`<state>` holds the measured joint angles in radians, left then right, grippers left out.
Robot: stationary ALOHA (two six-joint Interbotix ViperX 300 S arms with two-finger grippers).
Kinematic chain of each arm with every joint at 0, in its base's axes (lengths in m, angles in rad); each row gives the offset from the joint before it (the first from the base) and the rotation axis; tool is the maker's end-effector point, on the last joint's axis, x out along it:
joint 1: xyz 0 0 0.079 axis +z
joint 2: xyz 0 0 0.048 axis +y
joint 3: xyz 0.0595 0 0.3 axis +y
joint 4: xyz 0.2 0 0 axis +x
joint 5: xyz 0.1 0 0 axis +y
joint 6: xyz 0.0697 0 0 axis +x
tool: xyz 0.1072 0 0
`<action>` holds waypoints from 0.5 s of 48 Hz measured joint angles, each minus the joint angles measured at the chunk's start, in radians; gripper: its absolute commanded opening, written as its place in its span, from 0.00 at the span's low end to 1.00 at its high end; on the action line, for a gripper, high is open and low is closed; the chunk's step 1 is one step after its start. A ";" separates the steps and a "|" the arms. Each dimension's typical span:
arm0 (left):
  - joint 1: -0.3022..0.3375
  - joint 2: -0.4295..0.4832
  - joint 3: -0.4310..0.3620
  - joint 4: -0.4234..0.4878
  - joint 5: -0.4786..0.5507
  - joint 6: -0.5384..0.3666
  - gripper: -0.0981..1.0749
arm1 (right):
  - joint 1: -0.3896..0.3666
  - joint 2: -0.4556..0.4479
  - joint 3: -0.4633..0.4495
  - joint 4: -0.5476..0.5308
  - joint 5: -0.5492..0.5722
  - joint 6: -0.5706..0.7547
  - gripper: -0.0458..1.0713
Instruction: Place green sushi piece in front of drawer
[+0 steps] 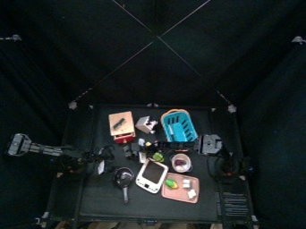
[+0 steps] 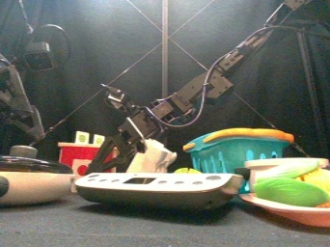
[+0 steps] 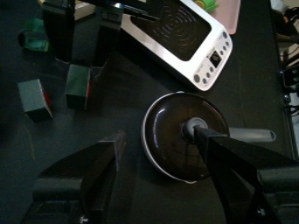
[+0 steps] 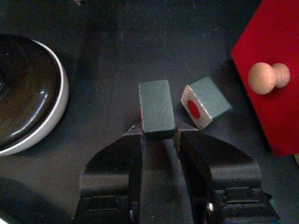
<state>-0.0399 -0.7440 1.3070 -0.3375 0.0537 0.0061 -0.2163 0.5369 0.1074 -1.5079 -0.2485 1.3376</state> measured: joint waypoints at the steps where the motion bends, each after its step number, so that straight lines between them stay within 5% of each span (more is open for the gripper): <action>1: 0.002 0.000 0.002 0.000 0.000 -0.002 0.91 | 0.000 0.000 -0.002 0.005 0.002 0.000 0.62; 24: 0.031 -0.002 0.000 0.000 -0.002 -0.003 0.91 | -0.002 0.025 -0.015 0.026 0.012 0.000 0.65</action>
<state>-0.0092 -0.7455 1.3070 -0.3375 0.0522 0.0031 -0.2178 0.5614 0.0920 -1.4818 -0.2362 1.3376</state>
